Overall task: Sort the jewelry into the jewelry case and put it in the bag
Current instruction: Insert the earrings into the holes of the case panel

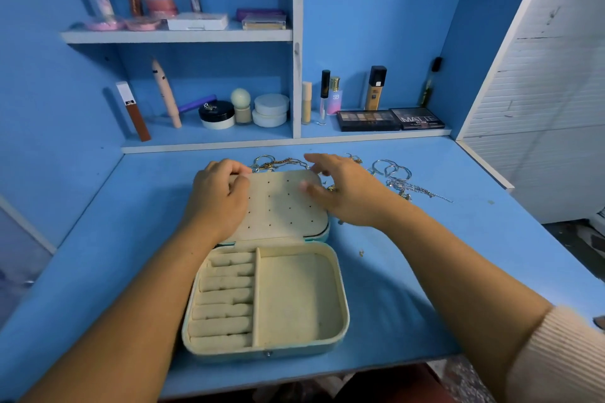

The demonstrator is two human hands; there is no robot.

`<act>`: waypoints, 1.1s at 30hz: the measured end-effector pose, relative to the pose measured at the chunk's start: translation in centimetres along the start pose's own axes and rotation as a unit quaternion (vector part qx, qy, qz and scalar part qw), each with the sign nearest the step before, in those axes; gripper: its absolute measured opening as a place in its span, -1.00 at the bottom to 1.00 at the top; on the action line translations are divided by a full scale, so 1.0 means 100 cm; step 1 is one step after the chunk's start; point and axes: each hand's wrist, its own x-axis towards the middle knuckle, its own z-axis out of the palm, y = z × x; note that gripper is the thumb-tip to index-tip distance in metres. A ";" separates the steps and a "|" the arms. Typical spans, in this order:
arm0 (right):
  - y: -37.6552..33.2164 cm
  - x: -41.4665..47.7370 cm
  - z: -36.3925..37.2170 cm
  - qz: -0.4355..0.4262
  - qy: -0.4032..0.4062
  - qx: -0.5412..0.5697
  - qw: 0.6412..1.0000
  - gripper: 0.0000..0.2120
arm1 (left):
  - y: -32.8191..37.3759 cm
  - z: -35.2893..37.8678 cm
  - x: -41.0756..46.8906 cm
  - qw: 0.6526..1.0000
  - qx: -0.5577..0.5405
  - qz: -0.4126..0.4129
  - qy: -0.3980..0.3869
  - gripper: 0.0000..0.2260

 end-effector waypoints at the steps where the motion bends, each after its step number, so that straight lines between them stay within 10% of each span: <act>1: -0.006 0.004 -0.003 0.025 -0.007 0.033 0.999 -0.49 | 0.002 -0.003 0.000 1.000 -0.006 0.007 0.005 -0.87; 10: -0.032 0.004 -0.015 0.056 0.014 0.225 0.973 -0.81 | -0.011 -0.053 -0.044 0.959 -0.002 -0.265 -0.103 -0.54; 21: -0.073 -0.039 -0.023 0.014 0.235 0.271 0.933 -0.84 | -0.015 -0.086 -0.067 0.930 -0.211 -0.294 -0.066 -0.35; 33: -0.077 -0.111 0.019 0.165 0.303 0.359 0.867 -0.83 | -0.013 -0.047 -0.042 0.879 -0.368 -0.302 0.008 -0.84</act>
